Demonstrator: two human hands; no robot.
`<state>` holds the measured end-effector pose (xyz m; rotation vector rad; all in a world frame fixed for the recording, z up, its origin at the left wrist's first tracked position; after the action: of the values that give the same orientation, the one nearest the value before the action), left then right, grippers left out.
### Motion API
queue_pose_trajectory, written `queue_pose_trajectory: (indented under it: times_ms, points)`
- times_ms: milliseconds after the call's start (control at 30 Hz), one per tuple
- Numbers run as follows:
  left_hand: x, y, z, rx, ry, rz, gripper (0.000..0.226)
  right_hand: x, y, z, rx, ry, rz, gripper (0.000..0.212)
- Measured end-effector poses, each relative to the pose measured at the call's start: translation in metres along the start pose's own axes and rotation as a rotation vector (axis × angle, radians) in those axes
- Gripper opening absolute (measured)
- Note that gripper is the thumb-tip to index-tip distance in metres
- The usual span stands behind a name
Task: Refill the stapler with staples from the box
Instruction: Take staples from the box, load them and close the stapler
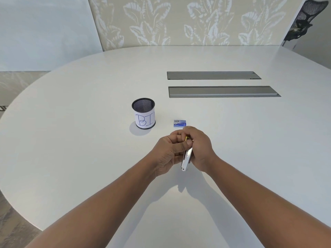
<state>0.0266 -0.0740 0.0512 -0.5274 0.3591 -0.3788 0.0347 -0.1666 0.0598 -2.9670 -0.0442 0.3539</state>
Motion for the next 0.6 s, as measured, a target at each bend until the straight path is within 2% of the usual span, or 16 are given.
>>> queue_pose_trajectory:
  times_ms: [133,333,400,500,600]
  points:
    - [0.0,0.0,0.0,-0.019,0.008,0.01,0.028,0.0,-0.002,0.004,0.135,-0.113,-0.073,0.023]
    - [0.0,0.004,0.01,-0.075,-0.119,0.134,0.026,-0.003,-0.007,0.014,0.341,-0.174,-0.135,0.055]
    - [-0.002,0.007,0.018,0.042,-0.196,0.217,0.025,-0.005,-0.011,0.018,0.307,-0.204,-0.158,0.071]
    - [-0.007,0.01,0.03,0.31,-0.338,0.325,0.022,-0.007,-0.009,0.017,0.182,-0.217,-0.156,0.083]
    - [-0.007,0.019,0.036,0.411,-0.433,0.382,0.018,-0.007,0.0,0.014,0.15,-0.205,-0.119,0.082]
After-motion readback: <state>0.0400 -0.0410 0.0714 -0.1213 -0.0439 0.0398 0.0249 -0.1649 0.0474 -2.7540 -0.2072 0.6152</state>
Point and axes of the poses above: each hand's wrist, its own x-axis towards the middle knuckle, its own y-axis out of the back of the hand, z = x × y, the point moved 6 cm from there along x, towards the middle knuckle, and after that the axes turned 8 degrees about -x, right-handed, at the moved point
